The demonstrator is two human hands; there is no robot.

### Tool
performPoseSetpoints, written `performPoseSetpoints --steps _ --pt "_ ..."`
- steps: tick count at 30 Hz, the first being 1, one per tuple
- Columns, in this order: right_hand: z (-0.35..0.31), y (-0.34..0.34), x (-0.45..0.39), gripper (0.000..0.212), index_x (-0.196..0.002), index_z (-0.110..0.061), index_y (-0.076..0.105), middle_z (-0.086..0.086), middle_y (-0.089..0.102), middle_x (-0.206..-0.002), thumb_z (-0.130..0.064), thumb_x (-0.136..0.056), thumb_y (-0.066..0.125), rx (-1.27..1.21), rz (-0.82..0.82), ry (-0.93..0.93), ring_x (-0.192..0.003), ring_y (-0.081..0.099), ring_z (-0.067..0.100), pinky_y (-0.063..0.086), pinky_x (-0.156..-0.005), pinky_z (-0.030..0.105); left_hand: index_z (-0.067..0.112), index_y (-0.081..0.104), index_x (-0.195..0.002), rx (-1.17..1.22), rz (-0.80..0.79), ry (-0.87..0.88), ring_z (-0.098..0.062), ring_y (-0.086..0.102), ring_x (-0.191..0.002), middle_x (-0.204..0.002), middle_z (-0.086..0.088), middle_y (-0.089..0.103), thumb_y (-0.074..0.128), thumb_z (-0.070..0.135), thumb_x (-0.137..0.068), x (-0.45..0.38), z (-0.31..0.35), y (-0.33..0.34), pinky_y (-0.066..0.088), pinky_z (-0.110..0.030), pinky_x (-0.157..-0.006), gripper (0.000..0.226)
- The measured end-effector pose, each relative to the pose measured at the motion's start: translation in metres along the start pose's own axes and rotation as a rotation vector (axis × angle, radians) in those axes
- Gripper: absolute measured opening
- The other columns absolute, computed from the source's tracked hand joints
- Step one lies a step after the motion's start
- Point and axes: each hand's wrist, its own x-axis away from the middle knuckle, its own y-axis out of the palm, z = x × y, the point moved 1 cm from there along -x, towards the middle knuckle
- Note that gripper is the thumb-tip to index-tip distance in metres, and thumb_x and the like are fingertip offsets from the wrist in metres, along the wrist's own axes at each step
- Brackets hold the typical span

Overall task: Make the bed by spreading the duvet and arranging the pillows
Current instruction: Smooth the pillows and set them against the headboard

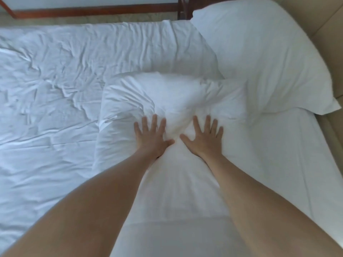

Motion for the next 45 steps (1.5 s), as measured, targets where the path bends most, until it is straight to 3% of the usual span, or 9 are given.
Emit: performPoseSetpoints --steps 4,11,16,24,29,34,38,43,45 --pt "0.013 -0.003 0.063 0.079 -0.156 -0.036 -0.001 0.002 -0.014 -0.165 -0.075 -0.089 0.012 -0.047 -0.015 -0.038 -0.151 -0.013 0.022 -0.013 -0.120 0.046 0.038 0.000 -0.156 0.019 0.080 -0.025 -0.035 -0.013 -0.150 -0.166 0.001 -0.008 0.011 0.065 -0.094 0.072 -0.001 0.015 -0.013 -0.063 -0.114 0.068" --pt "0.024 0.016 0.183 0.087 -0.157 -0.028 -0.005 0.002 -0.010 -0.165 -0.078 -0.086 0.002 -0.001 -0.001 -0.034 -0.151 -0.015 0.016 -0.020 -0.117 0.048 0.022 0.005 -0.158 0.020 0.154 -0.025 -0.033 -0.009 -0.151 -0.166 -0.001 0.000 0.001 0.066 -0.089 0.195 0.008 0.045 -0.008 -0.067 -0.113 0.082" --pt "0.029 0.044 0.258 0.089 -0.158 -0.022 -0.003 0.003 -0.005 -0.165 -0.077 -0.088 0.004 -0.030 0.051 -0.025 -0.151 -0.014 0.016 -0.017 -0.119 0.047 0.012 0.015 -0.157 0.003 0.234 0.023 -0.037 -0.003 -0.151 -0.165 -0.008 0.007 0.016 0.066 -0.094 0.270 0.010 0.078 0.001 -0.071 -0.112 0.083" --pt "0.042 0.082 0.364 0.088 -0.157 -0.021 -0.006 0.002 -0.009 -0.165 -0.075 -0.089 0.007 -0.026 -0.030 0.000 -0.150 -0.016 0.016 -0.013 -0.120 0.048 0.004 0.016 -0.156 -0.021 0.165 0.101 -0.042 -0.002 -0.150 -0.164 -0.015 0.004 0.026 0.065 -0.094 0.366 0.017 0.114 0.004 -0.073 -0.111 0.088" --pt "0.060 0.061 0.357 0.082 -0.156 -0.034 -0.006 0.000 -0.011 -0.165 -0.077 -0.088 0.012 0.008 -0.029 -0.003 -0.151 -0.015 0.016 -0.013 -0.117 0.056 0.021 0.023 -0.157 -0.042 0.119 0.173 -0.041 0.003 -0.150 -0.165 -0.006 0.010 0.028 0.072 -0.087 0.347 -0.008 0.096 0.007 -0.076 -0.106 0.086" --pt "0.077 0.024 0.311 0.088 -0.153 -0.042 -0.011 0.009 -0.011 -0.164 -0.083 -0.083 0.026 -0.265 -0.042 0.314 -0.151 -0.013 0.022 -0.006 -0.113 0.067 0.029 -0.018 -0.154 0.228 -0.073 -0.151 -0.043 -0.020 -0.147 -0.161 0.001 -0.027 0.029 0.088 -0.077 0.297 -0.048 0.058 0.004 -0.077 -0.106 0.108" --pt "0.092 -0.003 0.268 0.089 -0.149 -0.054 -0.008 0.015 -0.006 -0.164 -0.085 -0.078 0.037 -0.462 -0.044 0.402 -0.151 0.000 0.033 0.005 -0.112 0.070 0.022 -0.021 -0.153 0.439 -0.167 -0.340 -0.047 -0.010 -0.147 -0.162 -0.011 -0.021 0.037 0.092 -0.069 0.250 -0.072 0.037 0.008 -0.070 -0.113 0.124" --pt "0.119 -0.006 0.232 0.100 -0.147 -0.055 -0.010 0.017 0.024 -0.160 -0.098 -0.065 0.027 -0.595 -0.057 0.457 -0.139 0.036 0.043 0.028 -0.114 0.053 0.019 -0.020 -0.154 0.649 -0.169 -0.485 -0.044 0.013 -0.148 -0.162 -0.021 -0.004 0.043 0.095 -0.063 0.202 -0.086 0.028 0.018 -0.052 -0.119 0.133" --pt "0.123 -0.005 0.222 0.102 -0.152 -0.046 -0.006 0.013 0.029 -0.159 -0.097 -0.068 0.022 -0.695 -0.084 0.492 -0.139 0.037 0.039 0.027 -0.115 0.045 0.017 -0.017 -0.155 0.695 -0.149 -0.514 -0.040 0.018 -0.147 -0.162 -0.021 0.004 0.051 0.093 -0.059 0.191 -0.092 0.029 0.021 -0.049 -0.119 0.140"
